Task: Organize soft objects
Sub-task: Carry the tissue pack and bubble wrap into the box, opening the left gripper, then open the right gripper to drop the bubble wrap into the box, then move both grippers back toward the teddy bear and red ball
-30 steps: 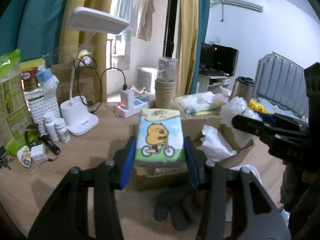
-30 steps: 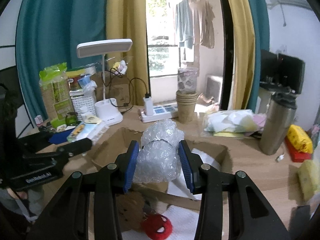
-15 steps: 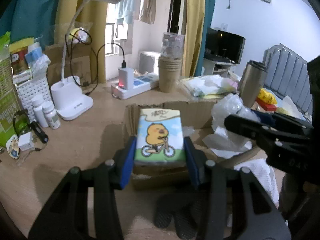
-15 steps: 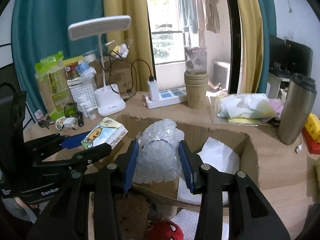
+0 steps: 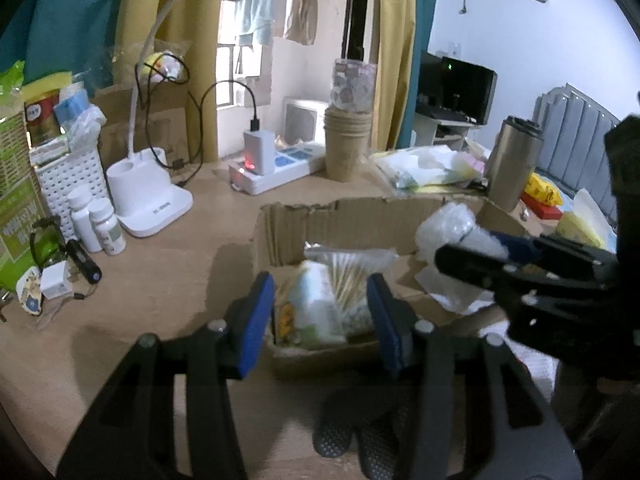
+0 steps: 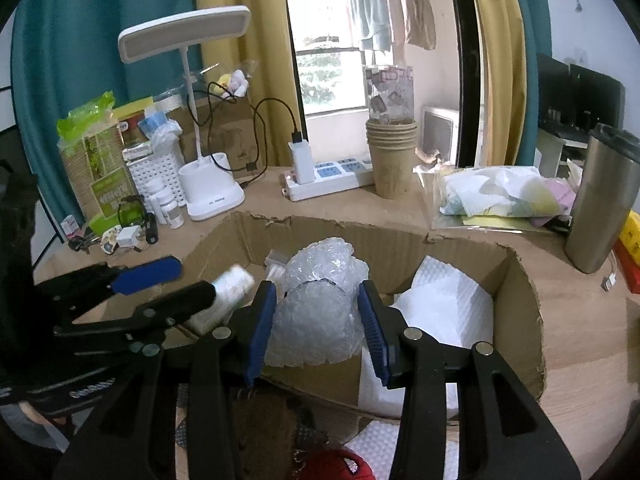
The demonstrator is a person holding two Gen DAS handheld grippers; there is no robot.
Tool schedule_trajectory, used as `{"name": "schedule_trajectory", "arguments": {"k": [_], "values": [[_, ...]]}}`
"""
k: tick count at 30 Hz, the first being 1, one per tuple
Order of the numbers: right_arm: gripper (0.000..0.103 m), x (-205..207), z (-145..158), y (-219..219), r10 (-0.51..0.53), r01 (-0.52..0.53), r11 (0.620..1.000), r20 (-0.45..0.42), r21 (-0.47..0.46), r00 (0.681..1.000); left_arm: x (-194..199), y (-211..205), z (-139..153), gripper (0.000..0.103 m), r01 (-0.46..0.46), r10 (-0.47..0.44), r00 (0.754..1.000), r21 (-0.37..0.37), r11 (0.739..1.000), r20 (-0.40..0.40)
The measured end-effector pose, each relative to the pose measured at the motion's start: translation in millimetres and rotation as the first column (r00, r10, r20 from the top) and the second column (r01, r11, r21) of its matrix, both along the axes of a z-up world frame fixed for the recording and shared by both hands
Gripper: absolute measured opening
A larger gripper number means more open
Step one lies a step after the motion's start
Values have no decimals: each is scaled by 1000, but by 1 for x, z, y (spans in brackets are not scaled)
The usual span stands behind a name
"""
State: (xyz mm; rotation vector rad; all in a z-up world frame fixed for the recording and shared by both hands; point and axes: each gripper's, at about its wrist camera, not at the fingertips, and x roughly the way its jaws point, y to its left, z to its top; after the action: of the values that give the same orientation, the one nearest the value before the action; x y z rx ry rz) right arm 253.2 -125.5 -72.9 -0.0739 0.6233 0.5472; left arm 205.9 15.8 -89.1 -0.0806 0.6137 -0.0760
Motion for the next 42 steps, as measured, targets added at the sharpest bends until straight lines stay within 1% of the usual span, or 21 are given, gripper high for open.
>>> {"name": "schedule_trajectory", "arguments": {"k": [1,4,7,10,12,15,23,29,31,38,42], "values": [[52,1,-1,0,2,-2,1000,-7,-4,1000,-2,1,3,51,-4,4,1000,-2,1000,9],[61,1,-2,0,-6,6,1000,-6,-11,1000,-8,6,10,52,-21,21,999,-7,1000,36],[65,-1,-1,-2,-19,19,1000,3,-21,1000,-11,10,14,52,-22,23,999,-23,999,43],[66,-4,0,-6,-25,25,999,12,-22,1000,-14,12,16,56,-17,19,999,-30,999,49],[66,-9,2,-9,-23,23,999,20,-24,1000,-17,14,18,69,-10,13,998,-43,999,58],[66,-16,5,-15,-28,29,999,38,-32,999,-23,17,21,76,12,-6,997,-80,997,79],[66,-34,16,-37,-67,71,996,87,-48,994,-37,18,29,80,18,-7,994,-93,995,113],[66,-45,24,-54,-104,109,993,119,-36,987,-50,18,37,84,32,-18,989,-89,995,148],[66,-50,26,-60,-114,120,992,129,-37,985,-53,17,39,84,35,-21,988,-89,995,150],[66,-71,31,-70,-135,152,985,180,-83,974,-66,11,37,84,56,-43,989,-86,995,145],[66,-82,30,-77,-141,158,984,179,-81,974,-75,7,35,84,63,-52,987,-72,995,152]]}}
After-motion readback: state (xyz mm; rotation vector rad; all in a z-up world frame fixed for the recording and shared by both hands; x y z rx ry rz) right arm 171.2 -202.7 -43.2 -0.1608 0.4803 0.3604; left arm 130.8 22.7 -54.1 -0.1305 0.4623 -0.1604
